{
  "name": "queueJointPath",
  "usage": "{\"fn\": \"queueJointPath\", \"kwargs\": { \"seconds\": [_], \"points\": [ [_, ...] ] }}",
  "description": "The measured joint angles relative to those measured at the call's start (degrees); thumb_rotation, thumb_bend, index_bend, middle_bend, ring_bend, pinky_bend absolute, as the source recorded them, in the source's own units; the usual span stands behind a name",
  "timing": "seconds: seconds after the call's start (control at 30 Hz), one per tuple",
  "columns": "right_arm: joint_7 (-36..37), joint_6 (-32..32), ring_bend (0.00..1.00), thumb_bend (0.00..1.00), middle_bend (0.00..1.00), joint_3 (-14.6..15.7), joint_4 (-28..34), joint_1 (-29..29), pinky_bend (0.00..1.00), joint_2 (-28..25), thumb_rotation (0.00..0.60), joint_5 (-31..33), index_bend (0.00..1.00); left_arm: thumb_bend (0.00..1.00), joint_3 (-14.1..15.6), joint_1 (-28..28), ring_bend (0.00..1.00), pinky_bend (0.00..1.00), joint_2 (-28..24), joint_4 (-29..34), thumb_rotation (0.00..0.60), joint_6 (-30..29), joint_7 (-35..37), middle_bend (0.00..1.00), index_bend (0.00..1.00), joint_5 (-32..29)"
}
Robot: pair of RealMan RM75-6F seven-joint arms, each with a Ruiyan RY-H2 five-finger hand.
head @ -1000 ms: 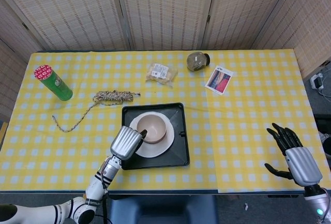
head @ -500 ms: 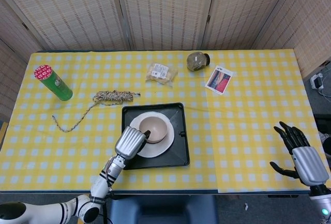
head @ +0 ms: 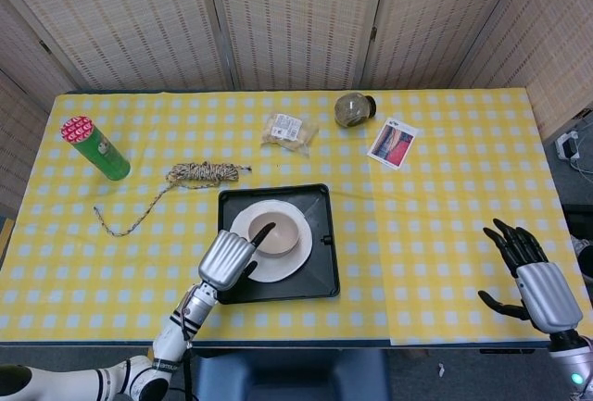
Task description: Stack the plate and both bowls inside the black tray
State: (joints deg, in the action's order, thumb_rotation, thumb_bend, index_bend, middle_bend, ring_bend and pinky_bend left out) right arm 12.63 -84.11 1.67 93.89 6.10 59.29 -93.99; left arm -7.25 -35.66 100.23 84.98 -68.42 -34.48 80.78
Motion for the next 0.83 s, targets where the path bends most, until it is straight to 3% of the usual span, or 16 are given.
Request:
{"fn": "queueJointPath", "kwargs": {
  "seconds": [0.07,0.17,0.2,0.27,0.33,0.4,0.43,0.57,0.83],
  "points": [
    [-0.3,0.2,0.00,0.25,0.00,0.1,0.2,0.2,0.00,0.2,0.600,-0.4,0.01,0.27,0.5,0.9,0.94,1.00,-1.7,2.1,0.600,-1.1,-0.4,1.00,0.12,0.2],
    [-0.8,0.6,0.00,0.25,0.00,0.3,0.6,0.5,0.00,0.4,0.600,-1.3,0.00,0.27,1.5,2.8,0.80,0.95,-4.9,5.0,0.600,-3.8,-0.7,0.96,0.11,1.0],
    [-1.1,0.7,0.00,0.25,0.00,0.3,0.7,0.6,0.00,0.5,0.600,-1.6,0.00,0.27,1.9,3.6,0.72,0.88,-6.0,5.8,0.600,-4.7,-0.7,0.88,0.10,1.2],
    [-1.7,1.2,0.00,0.25,0.00,0.5,1.1,1.0,0.00,0.6,0.600,-2.0,0.00,0.27,2.9,5.4,0.47,0.60,-9.2,7.9,0.600,-6.3,-0.4,0.60,0.07,1.4],
    [-2.4,2.0,0.00,0.25,0.00,0.5,1.4,1.3,0.00,0.8,0.600,-2.0,0.00,0.27,4.0,7.2,0.27,0.35,-12.5,9.6,0.600,-7.8,0.2,0.38,0.05,1.4],
    [-3.6,3.1,0.00,0.25,0.00,0.6,1.9,1.7,0.00,1.0,0.600,-1.9,0.00,0.27,5.4,10.0,0.10,0.15,-16.8,11.5,0.600,-10.1,1.8,0.21,0.05,1.6],
    [-4.1,3.6,0.00,0.25,0.00,0.6,2.1,2.0,0.00,1.1,0.600,-1.8,0.00,0.27,6.1,11.4,0.06,0.10,-18.7,12.1,0.600,-11.4,2.9,0.16,0.04,1.7],
    [-7.3,5.5,0.00,0.25,0.00,0.5,3.0,2.8,0.00,1.8,0.600,-1.3,0.00,0.27,8.9,18.6,0.00,0.00,-24.7,12.5,0.600,-18.4,11.1,0.07,0.04,3.1],
    [-13.1,7.6,0.00,0.25,0.00,-0.3,4.6,3.9,0.00,3.4,0.600,0.6,0.00,0.26,12.8,31.0,0.00,0.00,-29.4,6.6,0.600,-31.9,29.4,0.02,0.05,5.1]
  ]
}}
